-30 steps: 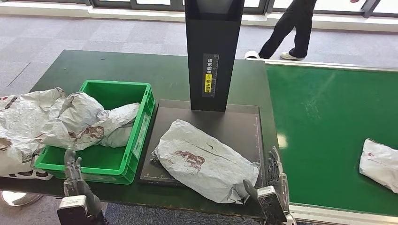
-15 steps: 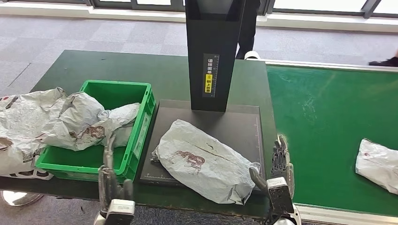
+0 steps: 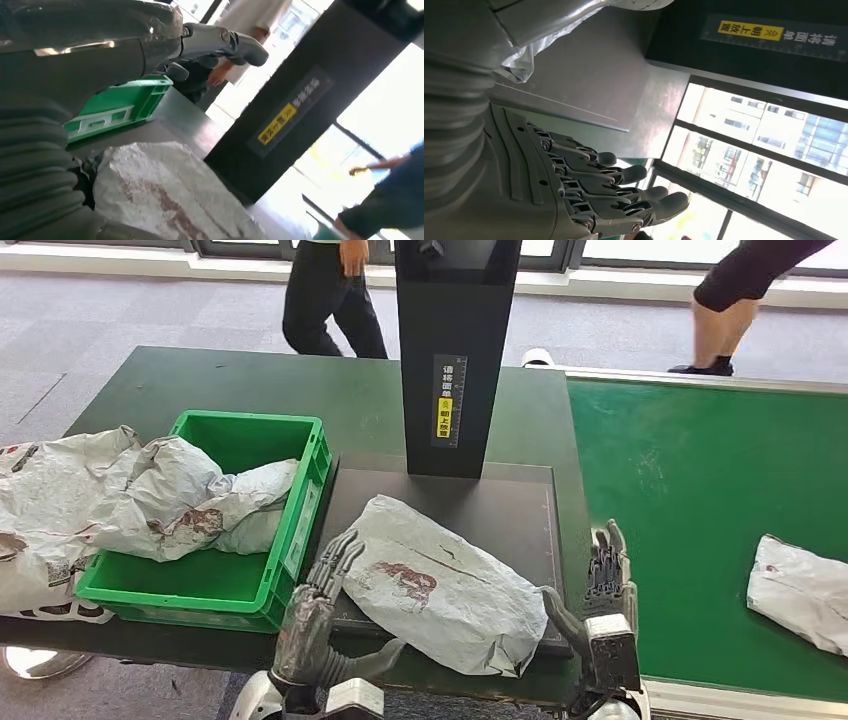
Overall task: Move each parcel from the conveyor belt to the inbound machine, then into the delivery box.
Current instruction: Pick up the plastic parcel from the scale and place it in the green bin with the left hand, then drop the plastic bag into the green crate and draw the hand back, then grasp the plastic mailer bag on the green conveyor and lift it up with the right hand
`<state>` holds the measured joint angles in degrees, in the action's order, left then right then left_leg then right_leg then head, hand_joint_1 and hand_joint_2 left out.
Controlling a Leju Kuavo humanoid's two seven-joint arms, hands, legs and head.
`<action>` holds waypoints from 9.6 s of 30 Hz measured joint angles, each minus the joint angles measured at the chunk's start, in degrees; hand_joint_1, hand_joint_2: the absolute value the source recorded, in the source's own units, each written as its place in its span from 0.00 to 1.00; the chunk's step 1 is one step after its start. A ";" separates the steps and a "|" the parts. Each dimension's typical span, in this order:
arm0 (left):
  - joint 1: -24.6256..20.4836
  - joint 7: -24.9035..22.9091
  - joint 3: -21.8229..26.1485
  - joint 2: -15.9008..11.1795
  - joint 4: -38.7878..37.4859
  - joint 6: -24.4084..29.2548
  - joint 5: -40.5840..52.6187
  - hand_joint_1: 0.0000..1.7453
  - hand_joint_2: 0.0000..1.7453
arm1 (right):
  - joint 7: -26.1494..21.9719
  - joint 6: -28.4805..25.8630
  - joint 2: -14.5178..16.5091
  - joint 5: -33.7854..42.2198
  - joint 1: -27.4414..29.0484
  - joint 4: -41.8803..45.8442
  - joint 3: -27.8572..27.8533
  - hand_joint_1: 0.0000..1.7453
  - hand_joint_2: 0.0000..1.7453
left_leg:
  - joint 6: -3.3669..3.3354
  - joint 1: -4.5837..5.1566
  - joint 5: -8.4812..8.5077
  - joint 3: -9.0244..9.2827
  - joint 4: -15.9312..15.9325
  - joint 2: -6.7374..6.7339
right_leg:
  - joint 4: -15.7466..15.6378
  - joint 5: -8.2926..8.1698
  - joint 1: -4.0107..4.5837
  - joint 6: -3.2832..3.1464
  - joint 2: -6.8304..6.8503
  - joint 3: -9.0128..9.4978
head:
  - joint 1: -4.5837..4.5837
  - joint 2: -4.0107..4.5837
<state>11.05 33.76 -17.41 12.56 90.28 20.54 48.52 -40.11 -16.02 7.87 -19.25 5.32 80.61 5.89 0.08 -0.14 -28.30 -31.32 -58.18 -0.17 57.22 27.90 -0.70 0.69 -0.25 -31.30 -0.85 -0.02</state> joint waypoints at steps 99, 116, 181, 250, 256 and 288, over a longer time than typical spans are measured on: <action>-5.86 -1.02 7.11 -5.72 15.76 14.79 -11.92 1.00 1.00 | -0.09 4.17 -2.06 5.81 7.01 10.43 4.68 0.00 1.00 | 0.16 -0.03 0.12 -0.07 0.01 0.13 | 0.03 0.00 0.04 -0.06 0.09 -0.06 | 0.02 0.00; -23.91 -3.35 31.11 -12.08 -13.84 15.22 -10.89 1.00 1.00 | -0.09 6.44 -2.06 6.05 8.08 11.42 4.27 0.00 1.00 | 0.24 -0.04 0.21 -0.13 0.01 0.09 | 0.11 -0.08 0.04 -0.14 0.01 -0.16 | 0.02 0.00; -15.07 -22.84 20.43 -6.94 -7.14 11.18 -15.98 0.00 0.00 | -0.07 2.99 -1.88 7.43 5.83 10.74 2.26 0.00 1.00 | 0.23 -0.04 0.23 -0.16 0.00 0.11 | 0.12 -0.12 0.05 -0.16 0.05 -0.17 | 0.02 0.00; 5.57 6.32 -2.15 -8.57 32.16 -5.18 -45.41 0.00 0.00 | 35.00 -7.22 -14.50 -44.41 -17.67 -53.42 -30.64 0.69 1.00 | 0.00 -0.18 -0.12 0.40 -0.02 -0.02 | -0.28 0.09 0.20 0.04 -0.03 0.45 | 0.02 0.00; 5.89 6.32 -0.61 -7.40 31.21 -6.06 -45.79 0.00 0.00 | 32.98 -6.81 -15.39 -44.43 -16.55 -53.92 -30.35 1.00 1.00 | -0.20 -0.27 -0.19 0.75 -0.02 0.19 | -0.60 0.12 0.26 0.21 0.13 1.13 | 0.01 0.00; 9.00 6.34 0.08 -6.35 33.49 2.84 -43.17 0.00 0.00 | -0.33 2.32 -3.11 8.16 4.44 11.44 -28.44 1.00 1.00 | -0.10 -0.24 -0.33 0.13 0.04 0.02 | -0.54 0.17 0.22 0.13 0.02 0.76 | 0.01 0.00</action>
<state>20.05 40.11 -17.33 6.21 123.78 23.38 5.35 -40.44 -13.70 4.76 -11.09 9.76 92.05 -22.55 -0.01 -0.38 -28.63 -31.19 -58.14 -0.16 56.68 28.08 -0.48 0.82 -0.22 -30.54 -0.85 -0.02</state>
